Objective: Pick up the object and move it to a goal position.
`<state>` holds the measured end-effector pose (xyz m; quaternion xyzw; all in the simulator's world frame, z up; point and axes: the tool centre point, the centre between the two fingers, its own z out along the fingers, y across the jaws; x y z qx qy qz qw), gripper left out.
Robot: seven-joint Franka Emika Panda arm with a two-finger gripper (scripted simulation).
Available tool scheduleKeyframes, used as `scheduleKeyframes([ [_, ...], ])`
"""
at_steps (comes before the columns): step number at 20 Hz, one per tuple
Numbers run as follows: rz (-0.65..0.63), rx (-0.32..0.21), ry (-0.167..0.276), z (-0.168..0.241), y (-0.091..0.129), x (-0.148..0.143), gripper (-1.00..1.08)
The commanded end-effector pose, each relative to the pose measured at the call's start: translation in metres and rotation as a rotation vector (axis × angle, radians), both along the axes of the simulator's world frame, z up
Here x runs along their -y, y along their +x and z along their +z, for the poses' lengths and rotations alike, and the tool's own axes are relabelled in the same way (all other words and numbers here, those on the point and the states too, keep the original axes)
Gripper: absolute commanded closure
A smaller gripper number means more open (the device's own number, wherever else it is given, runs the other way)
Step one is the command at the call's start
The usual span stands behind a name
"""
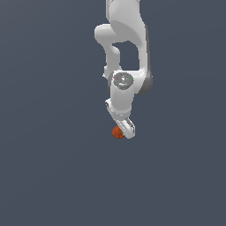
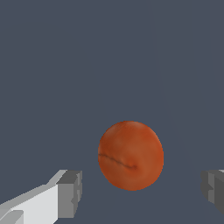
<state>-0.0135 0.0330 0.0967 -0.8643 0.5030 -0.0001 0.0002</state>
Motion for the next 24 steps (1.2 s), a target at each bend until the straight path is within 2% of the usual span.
scheduleKeyframes([
  [1,0.000,0.000,0.000,-0.003,0.000,0.000,-0.92],
  [10,-0.004,0.000,0.000,-0.042,-0.001,0.000,-0.92],
  [15,-0.005,0.000,0.000,-0.050,0.000,0.000,-0.92],
  [16,-0.005,0.000,0.000,-0.050,0.000,0.000,1.08],
  [24,-0.005,0.000,0.000,-0.050,0.000,0.000,1.08],
])
